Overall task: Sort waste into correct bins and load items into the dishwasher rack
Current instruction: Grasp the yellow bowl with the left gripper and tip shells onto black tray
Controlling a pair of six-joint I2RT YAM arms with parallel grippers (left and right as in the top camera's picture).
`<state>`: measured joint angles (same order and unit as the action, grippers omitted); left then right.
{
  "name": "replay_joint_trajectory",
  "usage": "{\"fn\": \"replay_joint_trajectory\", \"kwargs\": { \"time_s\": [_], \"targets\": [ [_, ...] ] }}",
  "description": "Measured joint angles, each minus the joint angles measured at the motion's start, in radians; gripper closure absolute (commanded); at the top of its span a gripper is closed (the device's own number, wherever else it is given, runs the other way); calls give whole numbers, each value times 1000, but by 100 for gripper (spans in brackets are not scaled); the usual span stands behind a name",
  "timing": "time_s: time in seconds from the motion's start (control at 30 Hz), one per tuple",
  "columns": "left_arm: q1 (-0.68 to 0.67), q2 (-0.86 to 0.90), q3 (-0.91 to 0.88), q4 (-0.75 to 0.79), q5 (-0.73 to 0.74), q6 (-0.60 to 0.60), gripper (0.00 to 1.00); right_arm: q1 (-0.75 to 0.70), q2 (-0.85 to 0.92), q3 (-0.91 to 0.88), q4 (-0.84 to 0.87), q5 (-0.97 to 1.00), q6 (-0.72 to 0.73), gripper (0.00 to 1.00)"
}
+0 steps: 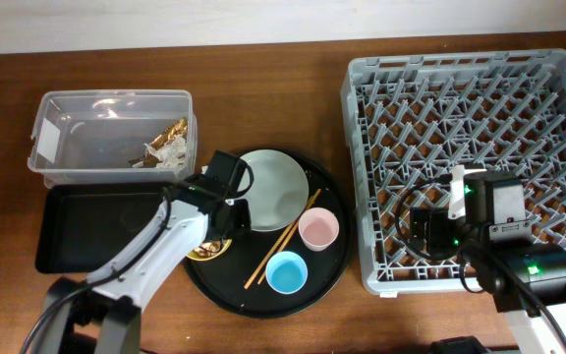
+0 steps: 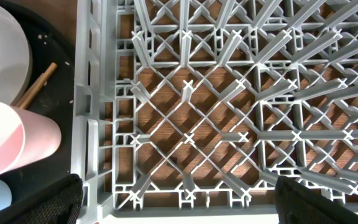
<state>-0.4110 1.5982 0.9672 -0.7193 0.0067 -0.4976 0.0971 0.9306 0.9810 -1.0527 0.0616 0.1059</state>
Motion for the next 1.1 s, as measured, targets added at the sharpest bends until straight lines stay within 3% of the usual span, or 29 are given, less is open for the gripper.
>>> {"fn": "replay_joint_trajectory", "kwargs": {
  "time_s": [0.2,0.43,0.6,0.77,1.1],
  "targets": [
    [12,-130,10,-22,21,4,100,0,0,0,-2,0,-1,1],
    [221,-275,11,-26,172,192,100,0,0,0,-2,0,-1,1],
    [502,-270,12,-45,463,423,100,0,0,0,-2,0,-1,1],
    [733,-143,13,-81,833,642,100,0,0,0,-3,0,-1,1],
    [961,172,15,-105,1298,742,100,0,0,0,-3,-3,0,1]
  ]
}}
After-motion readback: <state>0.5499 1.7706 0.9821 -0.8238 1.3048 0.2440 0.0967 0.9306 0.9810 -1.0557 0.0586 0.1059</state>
